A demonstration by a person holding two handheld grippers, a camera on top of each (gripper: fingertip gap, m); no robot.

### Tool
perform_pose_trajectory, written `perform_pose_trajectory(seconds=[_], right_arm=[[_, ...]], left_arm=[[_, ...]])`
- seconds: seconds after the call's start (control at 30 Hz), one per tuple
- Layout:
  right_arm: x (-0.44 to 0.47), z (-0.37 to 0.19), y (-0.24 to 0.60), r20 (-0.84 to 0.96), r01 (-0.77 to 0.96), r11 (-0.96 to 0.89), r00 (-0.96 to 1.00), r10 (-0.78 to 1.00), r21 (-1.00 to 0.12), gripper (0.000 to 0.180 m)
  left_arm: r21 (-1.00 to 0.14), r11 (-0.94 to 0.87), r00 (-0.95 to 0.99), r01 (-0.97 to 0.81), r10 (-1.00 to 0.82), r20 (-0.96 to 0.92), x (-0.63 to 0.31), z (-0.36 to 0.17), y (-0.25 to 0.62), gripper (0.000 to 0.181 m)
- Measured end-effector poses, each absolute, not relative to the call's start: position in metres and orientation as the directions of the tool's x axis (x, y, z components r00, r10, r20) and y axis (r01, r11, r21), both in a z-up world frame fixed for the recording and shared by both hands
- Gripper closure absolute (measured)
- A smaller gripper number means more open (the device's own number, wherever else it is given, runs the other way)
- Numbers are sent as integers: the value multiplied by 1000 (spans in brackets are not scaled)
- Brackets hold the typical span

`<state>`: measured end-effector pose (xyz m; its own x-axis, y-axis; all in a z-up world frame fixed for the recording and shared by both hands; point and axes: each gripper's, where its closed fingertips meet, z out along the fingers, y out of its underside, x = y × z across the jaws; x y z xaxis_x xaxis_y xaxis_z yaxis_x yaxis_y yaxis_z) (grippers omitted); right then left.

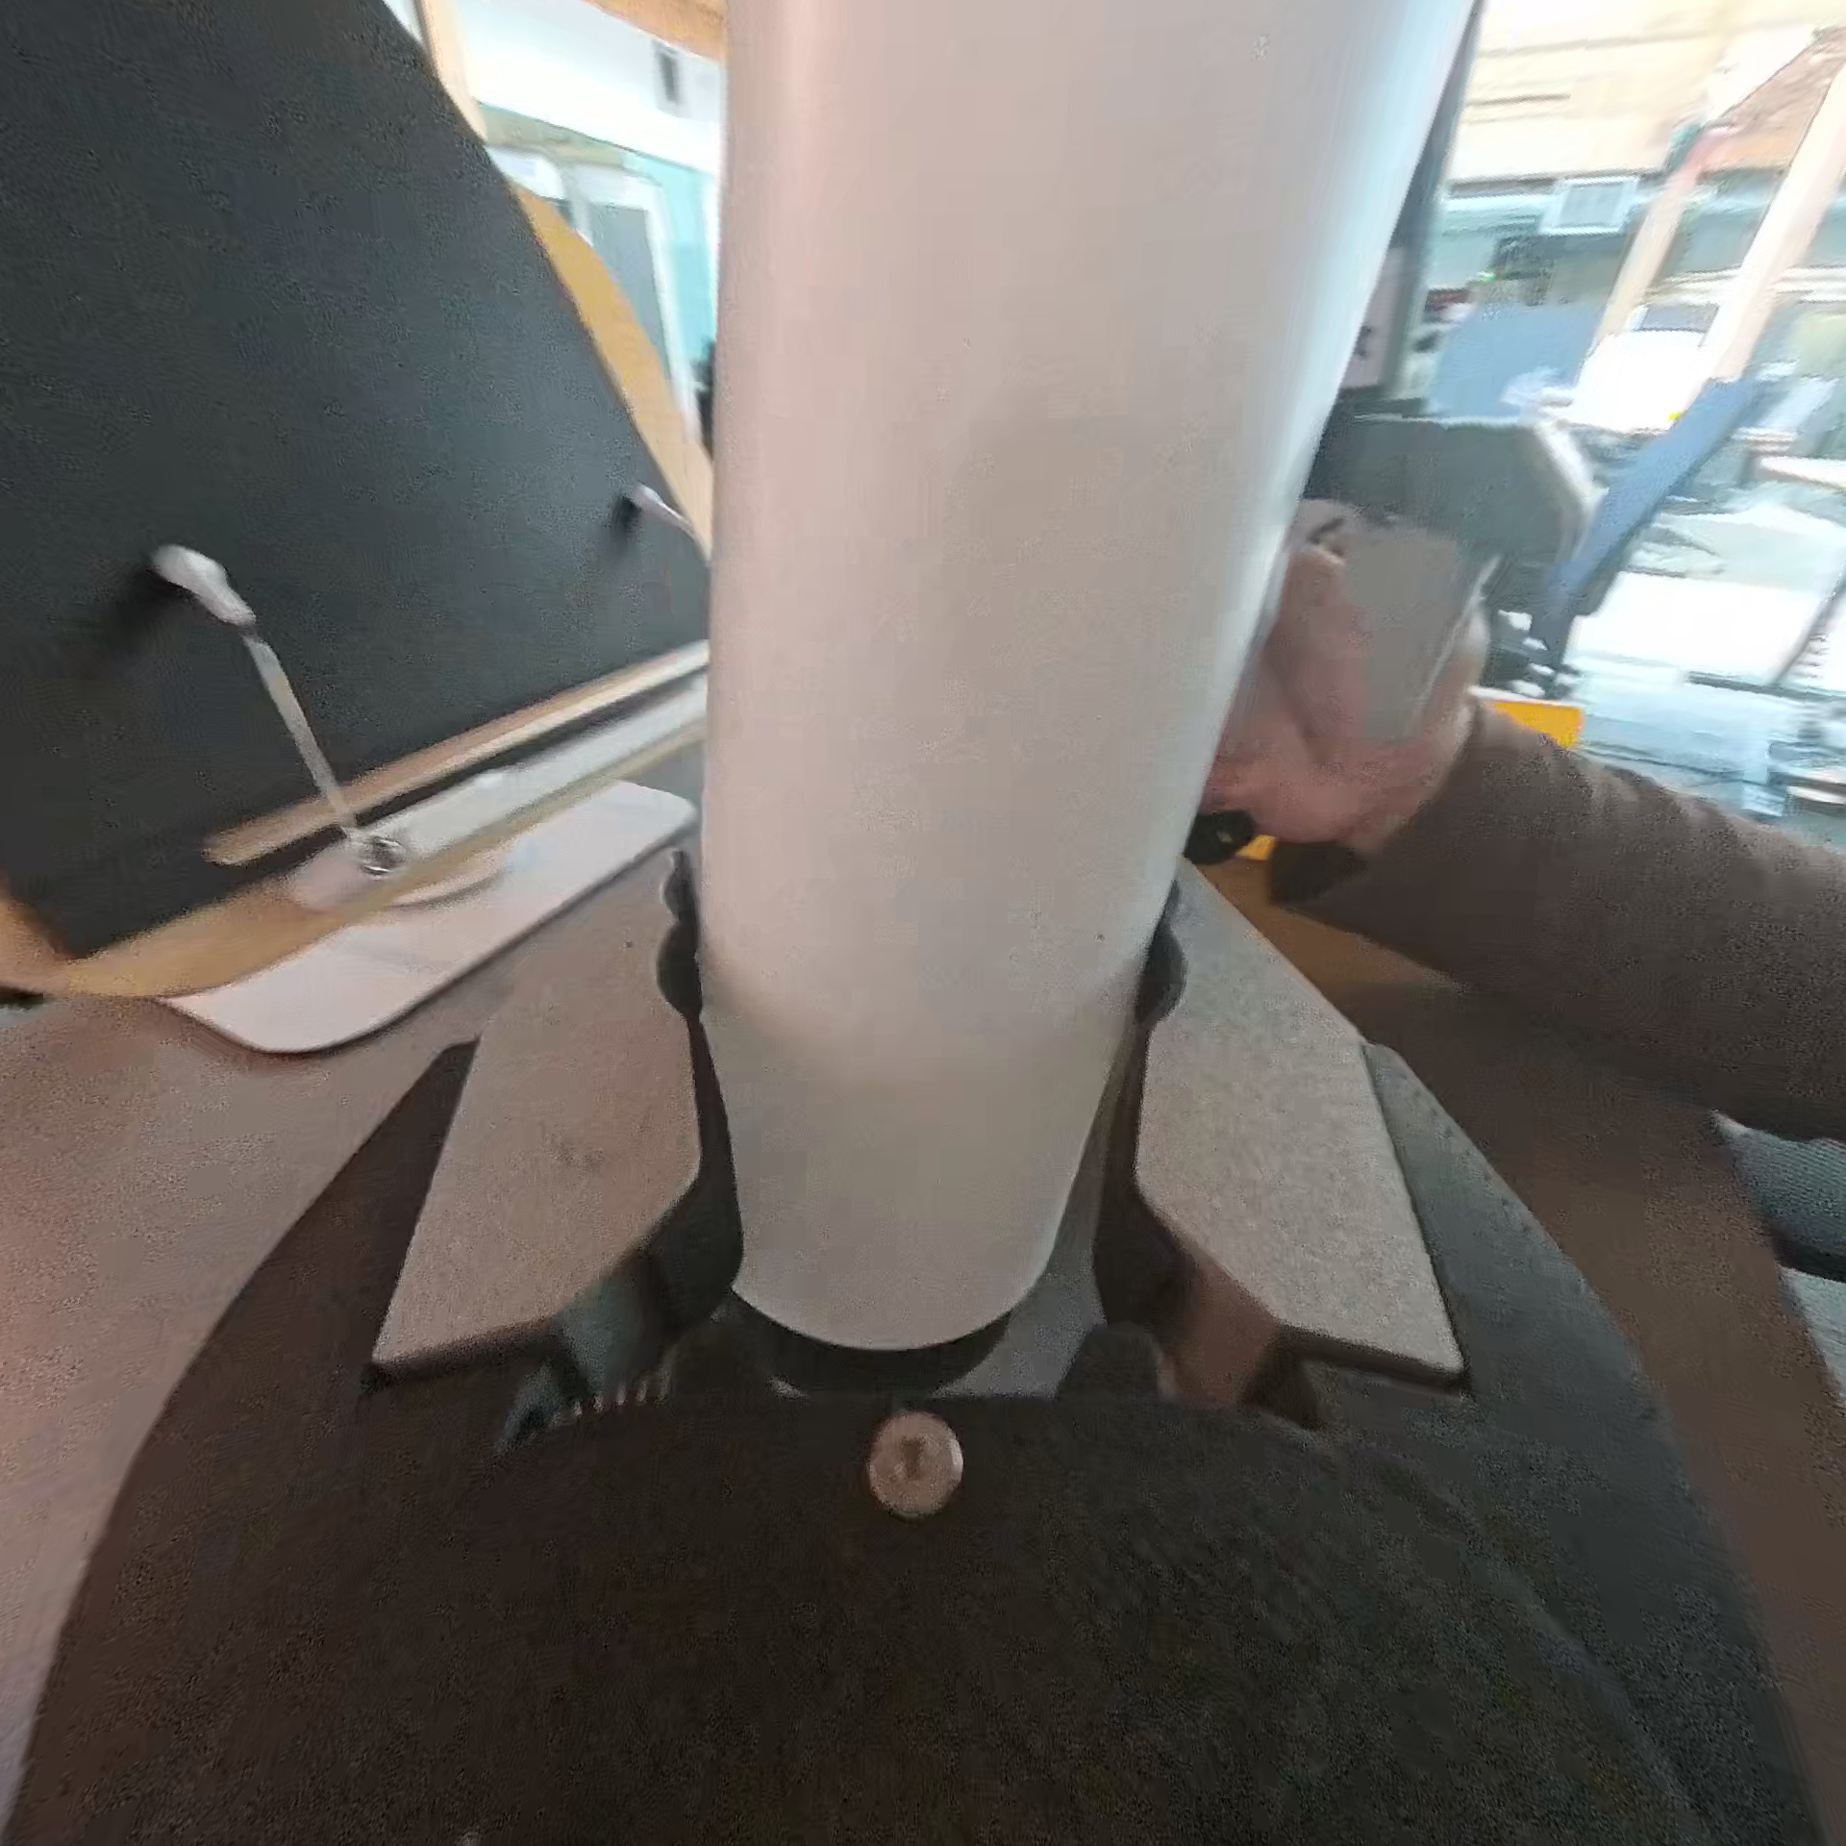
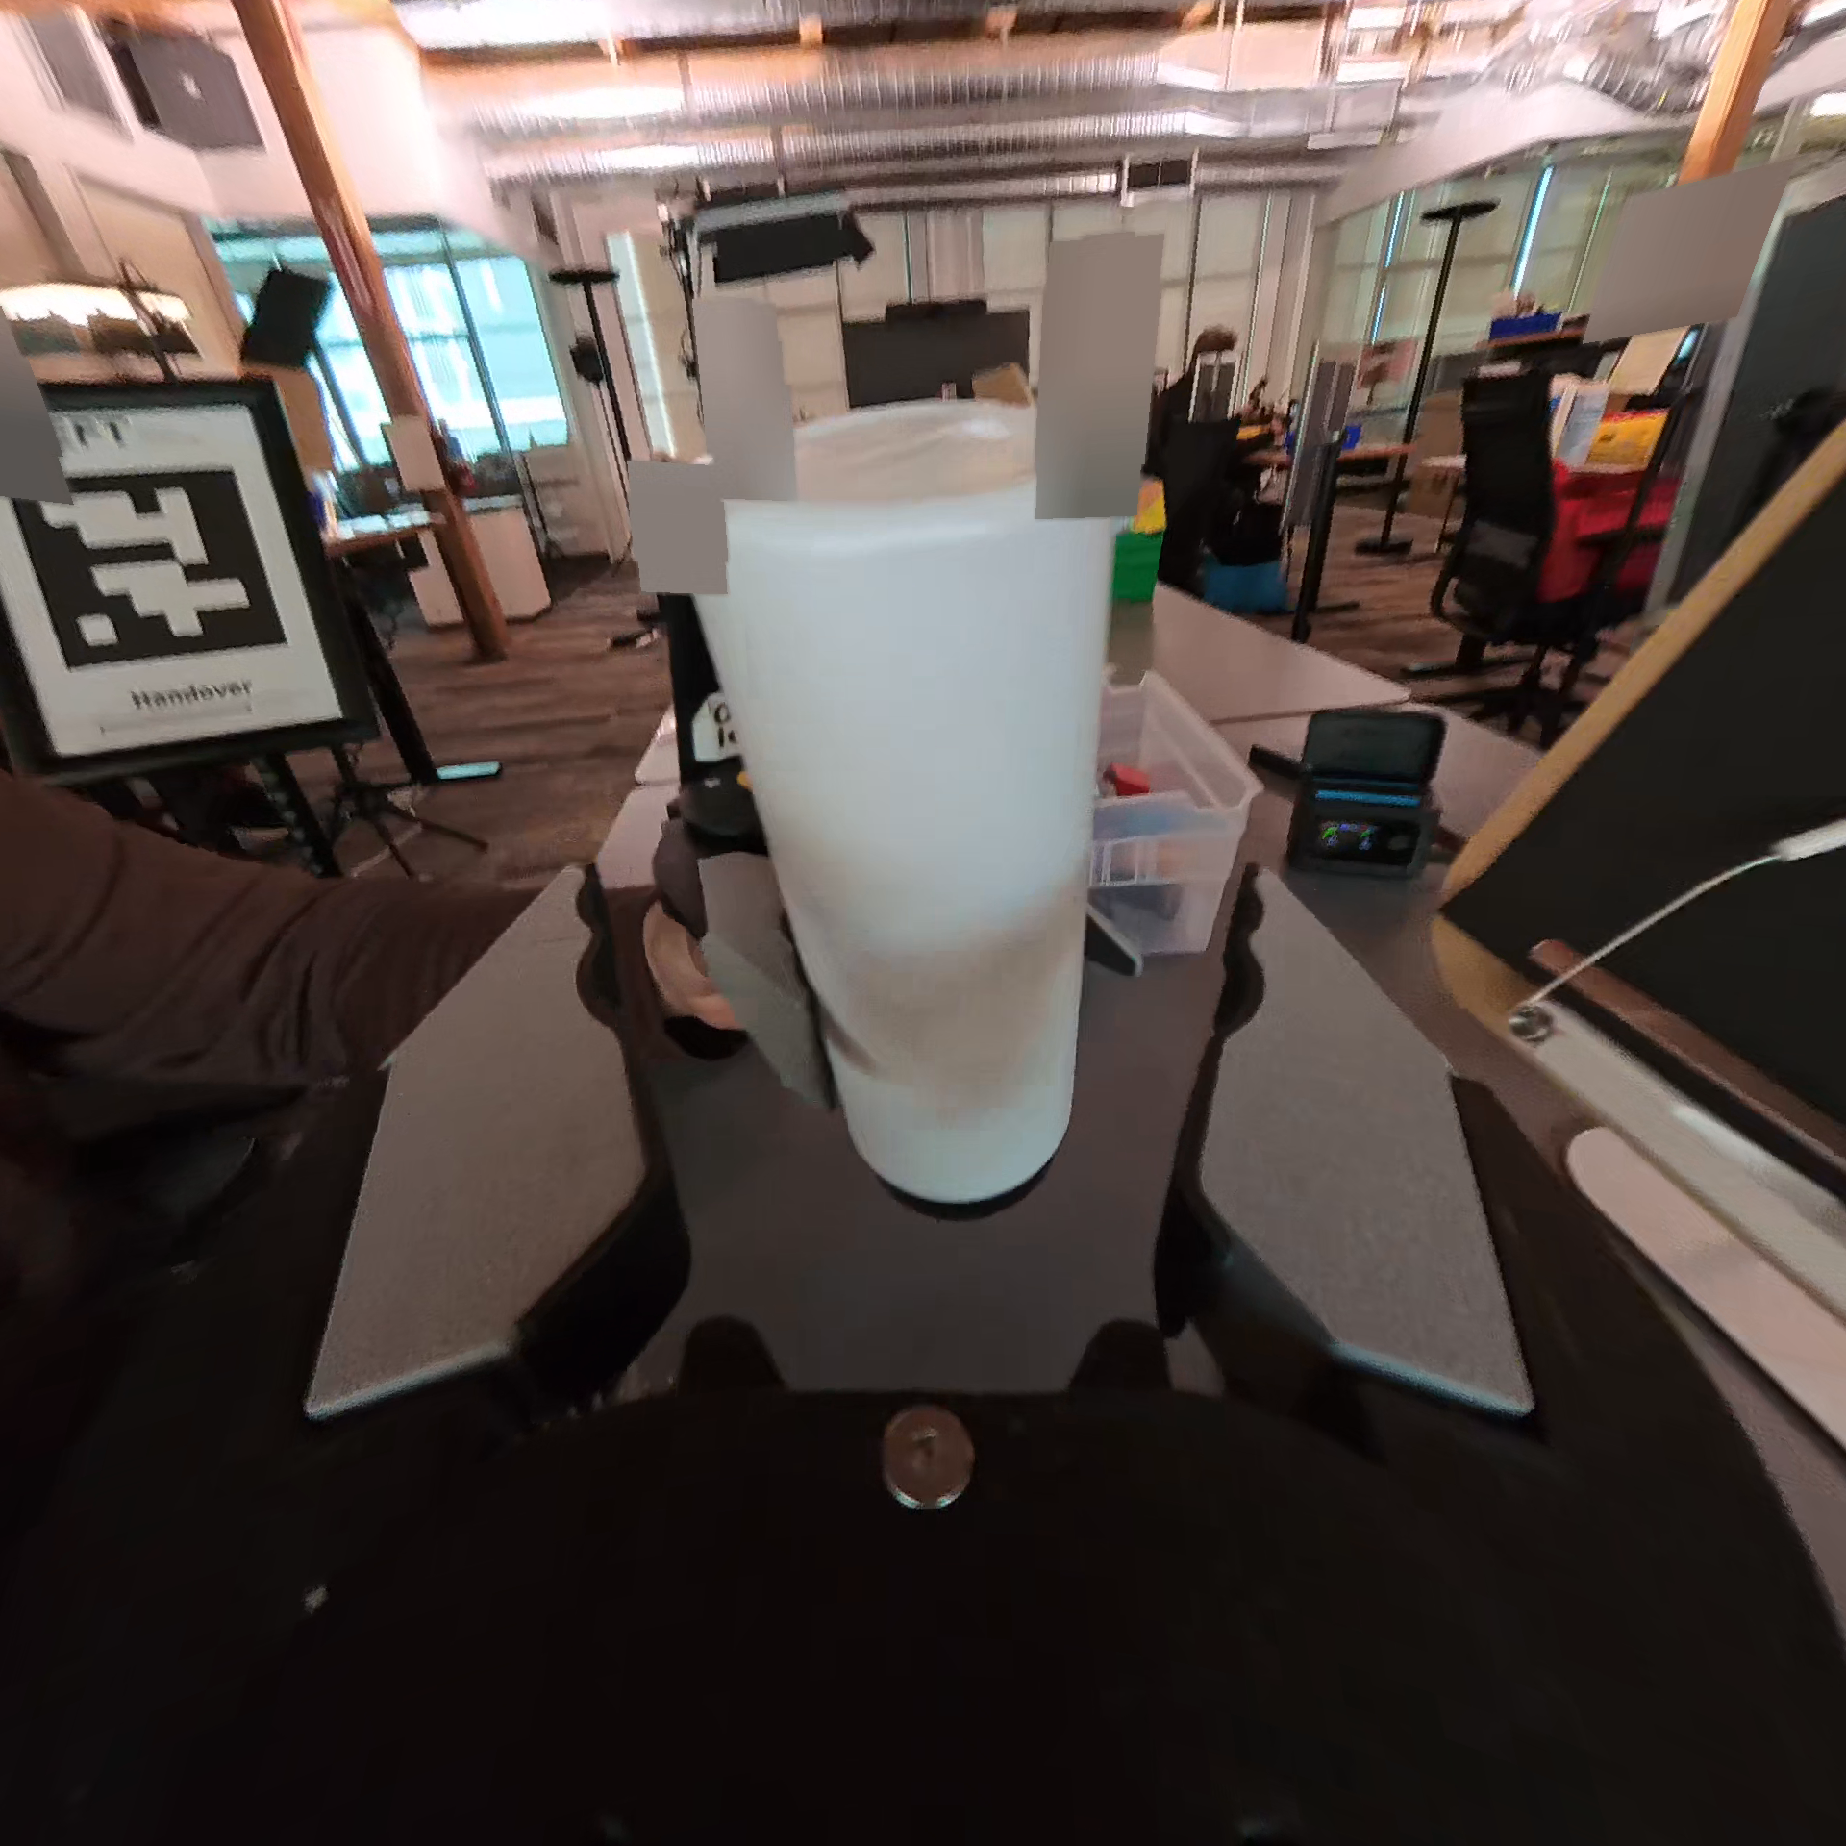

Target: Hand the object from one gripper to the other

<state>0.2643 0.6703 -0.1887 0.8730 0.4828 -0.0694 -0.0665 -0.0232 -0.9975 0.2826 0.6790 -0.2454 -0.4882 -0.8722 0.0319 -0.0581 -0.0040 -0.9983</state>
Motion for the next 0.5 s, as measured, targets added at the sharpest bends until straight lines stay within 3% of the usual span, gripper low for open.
perform_pose_trajectory(seconds=[0.1,0.13,0.23,0.4,0.5], right_arm=[[245,-203,685,-72,-50,-57,861,504,-997,66],[242,-209,688,-74,-40,-78,863,500,-996,84],[241,-217,690,-31,26,-109,872,489,-994,85],[272,-196,687,-140,-145,-18,900,412,-989,85],[291,-178,673,-189,-238,69,888,419,-969,86]], left_arm=[[-991,51,-549,-122,-836,25,282,-262,659,93],[-988,79,-556,-131,-831,7,283,-267,654,93],[-983,108,-559,-152,-829,-5,284,-275,648,95],[-989,113,-505,-93,-862,-51,284,-265,661,108],[-995,70,-485,-72,-874,-26,283,-259,669,102]])
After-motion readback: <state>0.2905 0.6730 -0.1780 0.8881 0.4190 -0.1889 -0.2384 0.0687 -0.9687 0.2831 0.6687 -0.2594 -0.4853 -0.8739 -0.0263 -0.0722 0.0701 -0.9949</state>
